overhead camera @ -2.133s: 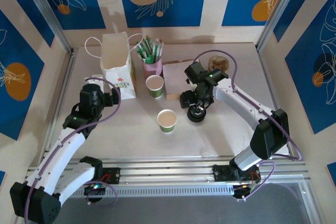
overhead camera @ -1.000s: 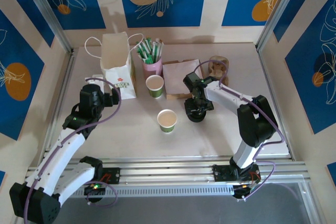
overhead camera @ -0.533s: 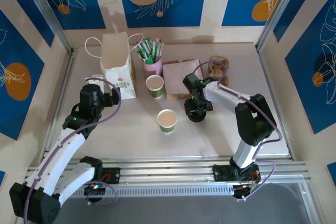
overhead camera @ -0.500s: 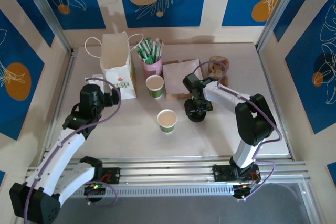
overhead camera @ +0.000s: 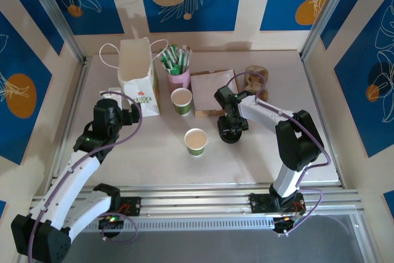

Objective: Pack the takeout coffee

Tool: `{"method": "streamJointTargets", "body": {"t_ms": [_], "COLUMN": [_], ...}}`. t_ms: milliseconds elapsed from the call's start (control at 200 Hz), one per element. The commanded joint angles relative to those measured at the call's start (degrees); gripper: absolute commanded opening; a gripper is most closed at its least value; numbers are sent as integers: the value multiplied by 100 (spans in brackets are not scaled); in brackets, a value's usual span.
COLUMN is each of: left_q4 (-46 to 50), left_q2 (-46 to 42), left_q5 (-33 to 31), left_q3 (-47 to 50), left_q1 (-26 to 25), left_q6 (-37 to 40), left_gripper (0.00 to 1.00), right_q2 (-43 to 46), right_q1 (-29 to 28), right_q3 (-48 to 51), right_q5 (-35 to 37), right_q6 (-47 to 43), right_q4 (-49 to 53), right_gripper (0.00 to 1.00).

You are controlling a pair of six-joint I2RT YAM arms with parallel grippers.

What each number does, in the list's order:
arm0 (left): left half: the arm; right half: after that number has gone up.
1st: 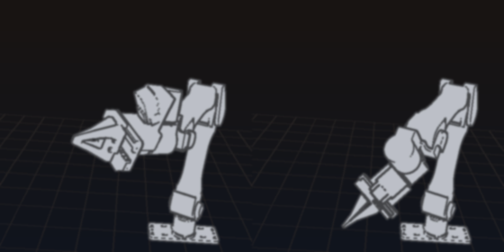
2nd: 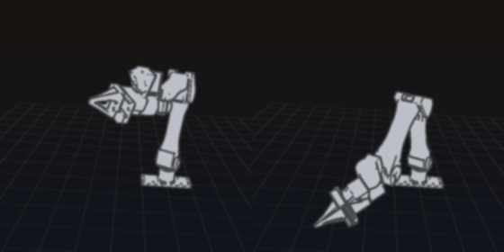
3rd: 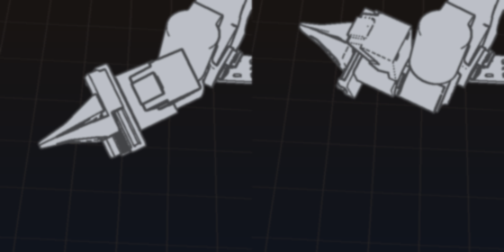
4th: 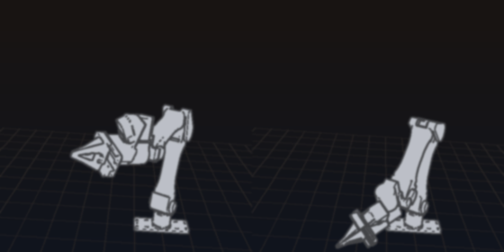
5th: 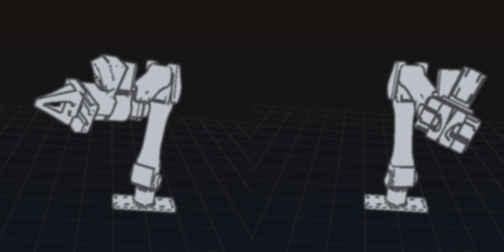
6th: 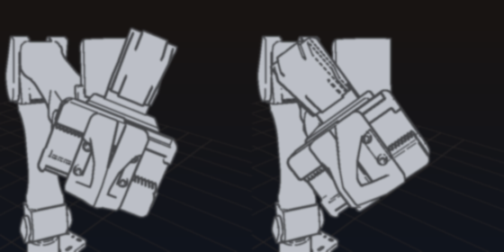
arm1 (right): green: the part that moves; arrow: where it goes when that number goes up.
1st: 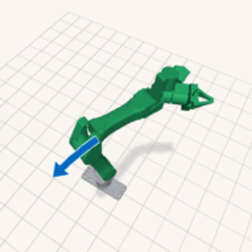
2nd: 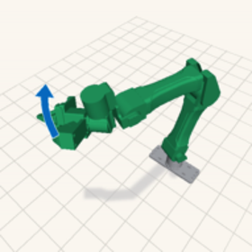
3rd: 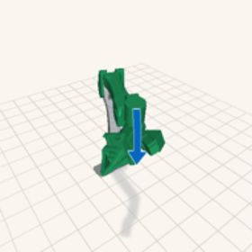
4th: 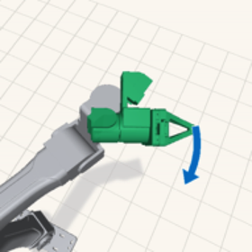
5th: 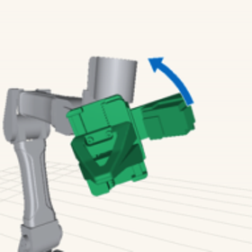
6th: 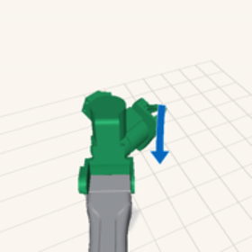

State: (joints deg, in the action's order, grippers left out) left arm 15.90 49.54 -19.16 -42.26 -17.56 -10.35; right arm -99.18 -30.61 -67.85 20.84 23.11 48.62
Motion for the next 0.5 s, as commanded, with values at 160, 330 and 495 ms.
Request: {"method": "streamJointTargets", "body": {"t_ms": [160, 330, 495], "left_q4": [-31, -22, -6], "left_q2": [-85, -76, -33], "left_q5": [-79, -10, 100], "left_q3": [42, 42, 25], "left_q1": [-76, -79, -112], "left_q6": [77, 77, 94], "left_gripper": [100, 100, 100], "right_q2": [355, 517, 660], "right_q1": [20, 55, 116], "right_q3": [-102, -166, -179], "right_q5": [-95, -218, -416], "right_q6": [123, 115, 114], "right_q4": [235, 251, 206], "right_gripper": [59, 56, 53]}}
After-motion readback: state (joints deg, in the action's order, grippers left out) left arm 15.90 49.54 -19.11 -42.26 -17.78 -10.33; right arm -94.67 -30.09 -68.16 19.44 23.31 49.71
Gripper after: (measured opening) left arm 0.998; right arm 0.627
